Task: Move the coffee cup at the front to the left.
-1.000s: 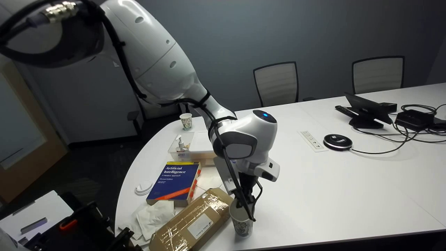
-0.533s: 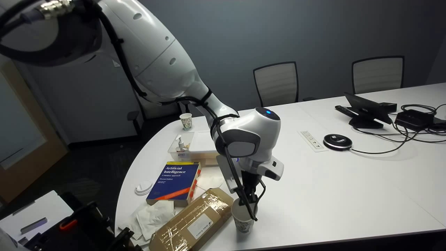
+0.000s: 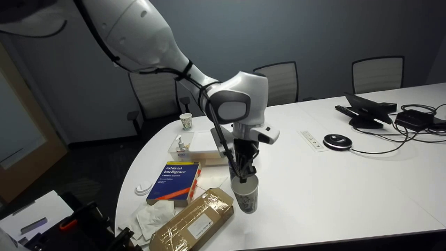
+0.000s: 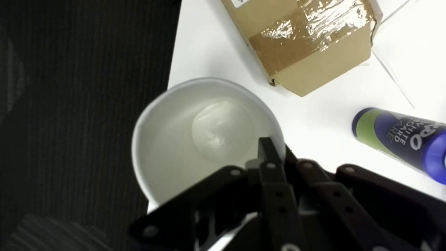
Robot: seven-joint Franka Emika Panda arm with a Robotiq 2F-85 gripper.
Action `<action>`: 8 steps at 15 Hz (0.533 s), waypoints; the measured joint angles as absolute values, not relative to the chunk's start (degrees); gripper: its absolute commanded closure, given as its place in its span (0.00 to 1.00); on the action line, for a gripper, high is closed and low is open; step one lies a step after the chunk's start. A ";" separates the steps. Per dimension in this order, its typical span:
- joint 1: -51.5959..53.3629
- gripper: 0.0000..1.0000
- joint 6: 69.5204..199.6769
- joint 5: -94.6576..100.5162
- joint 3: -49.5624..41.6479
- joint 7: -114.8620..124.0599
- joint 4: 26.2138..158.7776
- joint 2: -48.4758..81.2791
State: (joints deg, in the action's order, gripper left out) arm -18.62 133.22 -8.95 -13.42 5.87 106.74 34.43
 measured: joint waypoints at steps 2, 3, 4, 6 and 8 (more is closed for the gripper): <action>-14.36 0.99 130.23 -3.82 -15.96 11.39 109.93 29.27; -12.48 0.99 128.45 -1.45 -16.57 13.72 111.57 26.73; -10.85 0.99 126.61 0.51 -16.65 15.60 113.26 24.19; -7.96 0.99 123.26 2.35 -15.89 17.74 116.69 19.42; -5.75 0.99 120.96 2.45 -13.71 18.45 119.93 15.52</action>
State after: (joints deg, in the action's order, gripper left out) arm -5.75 120.96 2.45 -13.71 18.45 119.93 15.52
